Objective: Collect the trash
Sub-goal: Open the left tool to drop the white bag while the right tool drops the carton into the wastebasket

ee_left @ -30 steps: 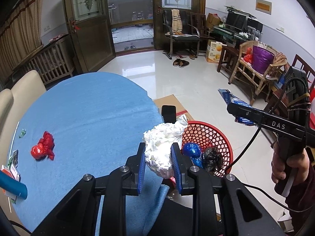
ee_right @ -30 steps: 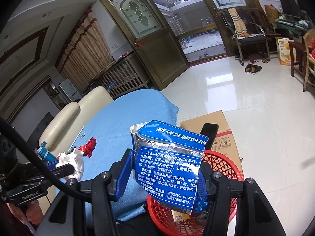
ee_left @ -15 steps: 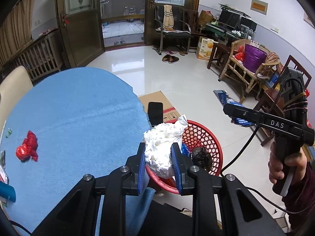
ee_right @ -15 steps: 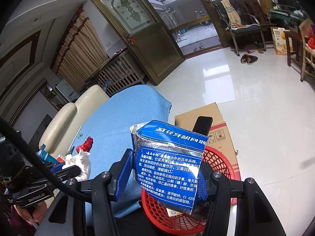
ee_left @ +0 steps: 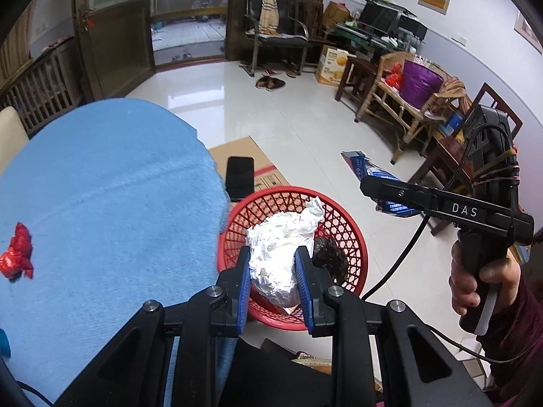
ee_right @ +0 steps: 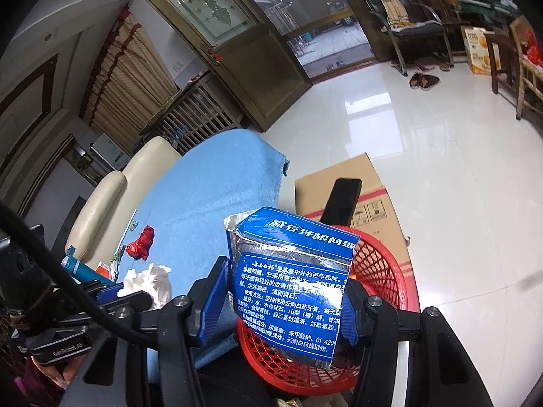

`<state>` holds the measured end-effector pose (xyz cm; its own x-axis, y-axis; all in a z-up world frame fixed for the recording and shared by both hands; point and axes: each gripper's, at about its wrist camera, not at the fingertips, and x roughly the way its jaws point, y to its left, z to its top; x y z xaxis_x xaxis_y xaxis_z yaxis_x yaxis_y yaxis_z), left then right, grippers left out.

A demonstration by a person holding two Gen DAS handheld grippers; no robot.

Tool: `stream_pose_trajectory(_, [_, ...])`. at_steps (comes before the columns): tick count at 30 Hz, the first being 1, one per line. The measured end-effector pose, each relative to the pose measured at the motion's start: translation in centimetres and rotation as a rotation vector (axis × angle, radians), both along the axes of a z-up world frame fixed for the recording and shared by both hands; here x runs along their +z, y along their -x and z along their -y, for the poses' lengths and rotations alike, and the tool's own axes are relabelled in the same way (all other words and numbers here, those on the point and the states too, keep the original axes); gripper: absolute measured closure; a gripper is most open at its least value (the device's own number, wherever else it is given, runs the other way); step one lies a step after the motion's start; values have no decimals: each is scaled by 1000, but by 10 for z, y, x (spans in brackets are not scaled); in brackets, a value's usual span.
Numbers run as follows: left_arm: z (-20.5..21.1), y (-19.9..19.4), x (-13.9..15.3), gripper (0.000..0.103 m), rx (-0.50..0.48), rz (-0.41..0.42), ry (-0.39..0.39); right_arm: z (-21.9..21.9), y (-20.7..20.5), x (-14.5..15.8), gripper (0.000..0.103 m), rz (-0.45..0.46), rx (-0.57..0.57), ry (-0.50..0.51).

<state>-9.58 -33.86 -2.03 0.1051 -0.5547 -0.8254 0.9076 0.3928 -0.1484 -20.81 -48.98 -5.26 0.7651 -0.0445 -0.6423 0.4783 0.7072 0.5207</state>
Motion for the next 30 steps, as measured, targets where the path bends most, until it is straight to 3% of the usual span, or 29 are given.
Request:
stream_pose_trajectory(14, [25,3,-34,75,-61,-52,-47,19,5,-41,42,-73,-41,-138])
stream_pose_trajectory(15, [26,3,-35,73,-64,-49,-46,21,5,-44,42,-80,-48,-154])
stream_pose_trajectory(17, [29,3,-38,59,-64,-44,-43,25,5,-51,42,-92,-51,-190])
stream_pose_trajectory(18, [29,2,-39,45,-58,-41,-42,26,5,-54,40,-97,-51,-209])
stream_pose_trajectory(19, [29,1,-39,41,-51,-35,-38,27,4,-57,39,-99,-48,-230])
stream_pose_trajectory(30, [-7,-14,-33,41,17,13,-32,26,5,-52,39,-80,-51,-203])
